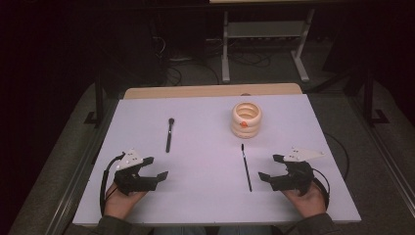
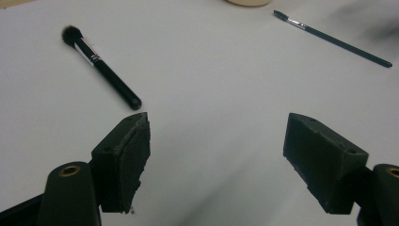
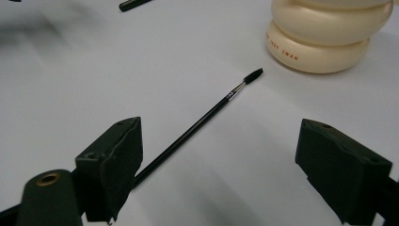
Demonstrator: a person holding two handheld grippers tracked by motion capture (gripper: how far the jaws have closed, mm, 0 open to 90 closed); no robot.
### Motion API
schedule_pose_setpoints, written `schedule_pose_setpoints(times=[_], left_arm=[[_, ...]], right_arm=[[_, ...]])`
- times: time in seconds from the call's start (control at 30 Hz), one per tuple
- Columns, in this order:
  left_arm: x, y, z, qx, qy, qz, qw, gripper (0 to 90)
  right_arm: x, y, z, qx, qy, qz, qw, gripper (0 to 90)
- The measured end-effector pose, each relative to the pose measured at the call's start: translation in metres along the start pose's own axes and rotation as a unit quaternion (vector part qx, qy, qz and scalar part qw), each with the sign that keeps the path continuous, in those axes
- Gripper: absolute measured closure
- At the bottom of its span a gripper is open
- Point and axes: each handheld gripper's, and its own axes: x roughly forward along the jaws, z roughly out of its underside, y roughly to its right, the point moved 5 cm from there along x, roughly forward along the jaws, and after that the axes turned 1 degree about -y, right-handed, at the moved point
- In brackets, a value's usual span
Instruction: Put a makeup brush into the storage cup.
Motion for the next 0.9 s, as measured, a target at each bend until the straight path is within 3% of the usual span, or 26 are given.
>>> schedule_pose_setpoints(times=[0.17, 0.57, 0.67, 0.9], left_arm=[[0.001, 0.000, -0.001, -0.002, 0.002, 0.014, 0.9999, 23.3], [0.005, 0.000, -0.017, -0.006, -0.001, 0.013, 0.9999, 23.9], [0.008, -0.001, -0.025, 0.006, -0.019, 0.015, 0.9997, 23.9], [0.010, -0.004, -0.040, 0.012, -0.032, 0.010, 0.9993, 23.9]], right_arm=[[0.001, 0.000, 0.000, -0.002, 0.001, -0.005, 1.0000, 14.5], [0.000, 0.003, 0.002, 0.002, -0.001, -0.014, 0.9999, 14.5], [-0.001, 0.004, 0.002, 0.002, -0.005, -0.015, 0.9999, 14.5], [-0.001, 0.005, 0.001, 0.004, -0.005, -0.010, 0.9999, 14.4]])
